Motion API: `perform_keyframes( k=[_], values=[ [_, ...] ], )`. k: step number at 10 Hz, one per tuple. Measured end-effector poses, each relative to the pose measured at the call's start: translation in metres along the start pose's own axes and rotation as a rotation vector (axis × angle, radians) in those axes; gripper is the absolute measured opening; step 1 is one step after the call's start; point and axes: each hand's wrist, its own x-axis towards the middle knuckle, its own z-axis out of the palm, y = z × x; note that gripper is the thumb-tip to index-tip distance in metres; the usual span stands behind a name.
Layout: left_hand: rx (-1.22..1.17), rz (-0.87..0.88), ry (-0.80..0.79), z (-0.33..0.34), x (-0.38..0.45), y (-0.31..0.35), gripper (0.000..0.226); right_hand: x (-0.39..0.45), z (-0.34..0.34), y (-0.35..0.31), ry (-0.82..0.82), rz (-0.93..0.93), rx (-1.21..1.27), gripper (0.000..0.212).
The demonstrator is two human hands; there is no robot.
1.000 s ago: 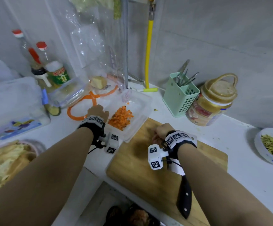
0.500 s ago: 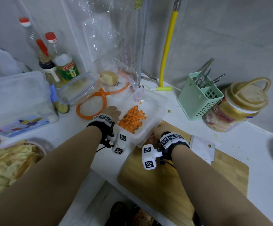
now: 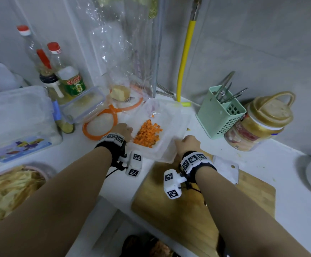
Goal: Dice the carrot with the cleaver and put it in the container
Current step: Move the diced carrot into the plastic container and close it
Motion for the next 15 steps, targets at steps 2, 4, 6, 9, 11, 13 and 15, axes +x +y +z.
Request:
perform_keyframes(
  k=[2, 4, 6, 9, 11, 13, 15],
  values=[
    [0.005, -0.089, -0.074, -0.017, -0.013, 0.010, 0.041, 0.000, -0.038, -0.008, 0.249, -0.118, 0.025, 0.017],
    [-0.076, -0.141, -0.013, -0.021, -0.015, 0.003, 0.041, -0.005, -0.052, -0.015, 0.344, -0.197, 0.008, 0.008],
    [0.016, -0.131, -0.014, -0.025, -0.025, 0.004, 0.032, -0.017, -0.052, -0.028, 0.339, -0.215, 0.052, 0.010],
    [0.041, -0.136, -0.081, -0.029, -0.037, -0.014, 0.010, -0.036, -0.026, -0.077, 0.217, -0.262, 0.016, 0.010],
    [-0.304, -0.079, 0.076, -0.055, -0.037, -0.005, 0.030, -0.045, 0.025, -0.107, 0.098, -0.317, -0.061, 0.021],
    [-0.993, -0.166, -0.487, -0.075, -0.060, -0.005, 0.058, -0.045, 0.052, -0.116, 0.045, -0.338, -0.073, 0.022],
    [-0.684, -0.002, -0.383, -0.063, -0.045, -0.016, 0.041, -0.046, 0.055, -0.109, -0.164, -0.314, -0.024, 0.016]
  ],
)
